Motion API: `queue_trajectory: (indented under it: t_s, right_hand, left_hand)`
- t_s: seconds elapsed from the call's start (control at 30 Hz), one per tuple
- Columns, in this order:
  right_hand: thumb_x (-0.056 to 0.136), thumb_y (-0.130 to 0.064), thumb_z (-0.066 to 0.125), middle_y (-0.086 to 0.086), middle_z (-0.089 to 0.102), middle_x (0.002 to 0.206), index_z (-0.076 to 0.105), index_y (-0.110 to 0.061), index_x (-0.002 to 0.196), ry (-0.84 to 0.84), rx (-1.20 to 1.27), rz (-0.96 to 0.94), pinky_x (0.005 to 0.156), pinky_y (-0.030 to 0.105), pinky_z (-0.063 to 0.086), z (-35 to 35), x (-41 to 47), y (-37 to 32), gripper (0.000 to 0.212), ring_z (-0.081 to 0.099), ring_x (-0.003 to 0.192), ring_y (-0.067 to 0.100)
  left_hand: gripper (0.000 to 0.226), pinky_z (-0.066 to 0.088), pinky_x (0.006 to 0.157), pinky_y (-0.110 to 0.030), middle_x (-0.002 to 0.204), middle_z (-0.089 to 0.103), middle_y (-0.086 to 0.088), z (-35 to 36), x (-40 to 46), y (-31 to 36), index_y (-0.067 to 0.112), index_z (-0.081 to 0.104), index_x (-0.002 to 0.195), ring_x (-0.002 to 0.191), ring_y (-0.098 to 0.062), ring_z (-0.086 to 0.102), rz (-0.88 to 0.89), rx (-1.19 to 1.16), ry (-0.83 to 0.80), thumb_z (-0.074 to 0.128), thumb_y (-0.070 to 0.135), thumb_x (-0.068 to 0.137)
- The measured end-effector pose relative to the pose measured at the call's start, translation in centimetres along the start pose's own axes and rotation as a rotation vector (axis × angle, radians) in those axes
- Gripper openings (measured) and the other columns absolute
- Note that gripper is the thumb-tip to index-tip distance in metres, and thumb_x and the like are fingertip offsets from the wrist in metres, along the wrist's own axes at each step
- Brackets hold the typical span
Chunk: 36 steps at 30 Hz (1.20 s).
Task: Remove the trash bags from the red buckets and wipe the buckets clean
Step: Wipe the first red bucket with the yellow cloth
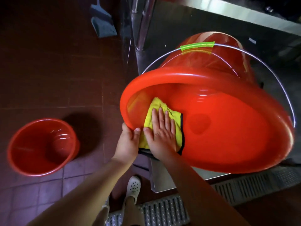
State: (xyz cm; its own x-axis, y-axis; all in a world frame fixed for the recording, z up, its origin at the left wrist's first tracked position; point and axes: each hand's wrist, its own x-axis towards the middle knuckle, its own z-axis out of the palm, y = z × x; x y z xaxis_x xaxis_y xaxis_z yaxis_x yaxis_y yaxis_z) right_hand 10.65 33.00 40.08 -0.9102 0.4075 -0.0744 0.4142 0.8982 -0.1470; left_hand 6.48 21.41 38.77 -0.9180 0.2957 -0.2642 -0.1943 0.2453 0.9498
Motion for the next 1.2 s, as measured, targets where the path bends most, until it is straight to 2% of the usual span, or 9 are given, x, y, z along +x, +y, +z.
queue_trajectory:
  t_s: [0.17, 0.23, 0.33, 0.43, 0.53, 0.67, 0.83, 1.03, 1.2]
  right_hand:
    - [0.086, -0.055, 0.028, -0.001, 0.008, 0.159, 0.009, -0.026, 0.151, 0.011, -0.007, 0.006, 0.117, 0.037, 0.001, -0.9, 5.1, 2.3, 0.073, 0.004, 0.147, 0.019]
    - [0.09, -0.052, 0.032, 0.0, 0.009, 0.159, 0.01, -0.025, 0.151, 0.022, -0.028, 0.05, 0.117, 0.036, 0.004, -1.0, 7.7, 3.9, 0.07, 0.006, 0.147, 0.019]
    - [0.095, -0.048, 0.038, -0.001, 0.008, 0.16, 0.009, -0.025, 0.151, 0.028, -0.027, 0.122, 0.117, 0.038, 0.007, -1.2, 11.3, 6.6, 0.068, 0.006, 0.147, 0.018]
    - [0.095, -0.051, 0.034, -0.004, 0.006, 0.16, 0.008, -0.027, 0.151, 0.032, -0.031, 0.158, 0.117, 0.04, 0.006, -1.2, 13.4, 8.6, 0.067, 0.003, 0.147, 0.016]
    - [0.095, -0.054, 0.031, -0.005, 0.003, 0.16, 0.005, -0.029, 0.151, 0.02, -0.061, 0.141, 0.116, 0.04, 0.004, -0.9, 14.2, 9.2, 0.067, 0.0, 0.147, 0.015]
    - [0.095, -0.054, 0.027, -0.005, -0.002, 0.16, -0.001, -0.031, 0.151, -0.061, -0.088, 0.178, 0.117, 0.039, 0.0, -0.7, 13.8, 7.7, 0.067, -0.004, 0.147, 0.017]
    - [0.095, -0.046, 0.036, 0.0, 0.006, 0.16, 0.005, -0.027, 0.151, 0.019, 0.008, 0.208, 0.117, 0.038, 0.003, -0.3, 8.3, 2.8, 0.067, 0.002, 0.147, 0.019]
    - [0.086, -0.046, 0.032, 0.002, 0.003, 0.16, 0.002, -0.027, 0.151, -0.03, -0.078, -0.054, 0.118, 0.041, 0.005, 0.0, -0.8, 0.0, 0.074, -0.001, 0.147, 0.02]
    - [0.085, -0.046, 0.031, -0.001, 0.003, 0.159, 0.003, -0.029, 0.15, -0.008, -0.051, -0.074, 0.118, 0.035, 0.005, -0.8, 2.5, 1.5, 0.073, 0.0, 0.147, 0.017]
  left_hand:
    - [0.013, 0.052, 0.08, -0.047, 0.092, 0.063, -0.008, -1.5, 1.3, 2.5, 0.016, 0.04, 0.104, 0.09, -0.034, 0.063, 0.083, 0.044, 0.0, 0.045, 0.026, 0.097]
    - [0.018, 0.051, 0.073, -0.044, 0.085, 0.063, -0.008, -2.7, 2.2, 3.7, 0.013, 0.04, 0.101, 0.083, -0.032, 0.063, 0.166, 0.125, -0.004, 0.045, 0.03, 0.097]
    - [0.016, 0.043, 0.058, -0.032, 0.072, 0.055, 0.006, -4.1, 3.4, 5.4, 0.023, 0.036, 0.093, 0.065, -0.006, 0.057, 0.279, 0.198, -0.043, 0.042, 0.037, 0.096]
    - [0.013, 0.038, 0.055, -0.024, 0.068, 0.052, 0.011, -4.5, 4.2, 5.9, 0.033, 0.035, 0.09, 0.061, 0.002, 0.052, 0.324, 0.187, -0.083, 0.043, 0.043, 0.095]
    - [0.015, 0.05, 0.071, -0.022, 0.083, 0.061, 0.008, -3.8, 4.6, 4.4, 0.031, 0.045, 0.099, 0.077, 0.0, 0.06, 0.184, 0.019, -0.091, 0.05, 0.044, 0.091]
    - [0.019, 0.051, 0.092, -0.049, 0.109, 0.058, -0.026, -2.6, 3.5, 1.7, -0.001, 0.042, 0.113, 0.102, -0.033, 0.062, -0.173, -0.068, -0.253, 0.046, 0.009, 0.097]
    - [0.02, 0.053, 0.087, -0.036, 0.091, 0.06, -0.002, -2.3, 2.1, 1.7, 0.024, 0.045, 0.099, 0.087, -0.017, 0.063, -0.102, -0.138, -0.221, 0.043, 0.004, 0.097]
    - [0.011, 0.056, 0.081, -0.041, 0.093, 0.065, -0.011, -2.5, 1.6, 1.9, 0.009, 0.044, 0.106, 0.081, -0.02, 0.066, -0.034, -0.012, -0.159, 0.049, 0.01, 0.095]
    - [0.014, 0.052, 0.076, -0.046, 0.083, 0.064, -0.01, -3.8, 2.3, 3.2, 0.012, 0.04, 0.094, 0.08, -0.028, 0.065, 0.123, 0.179, -0.13, 0.05, 0.022, 0.095]
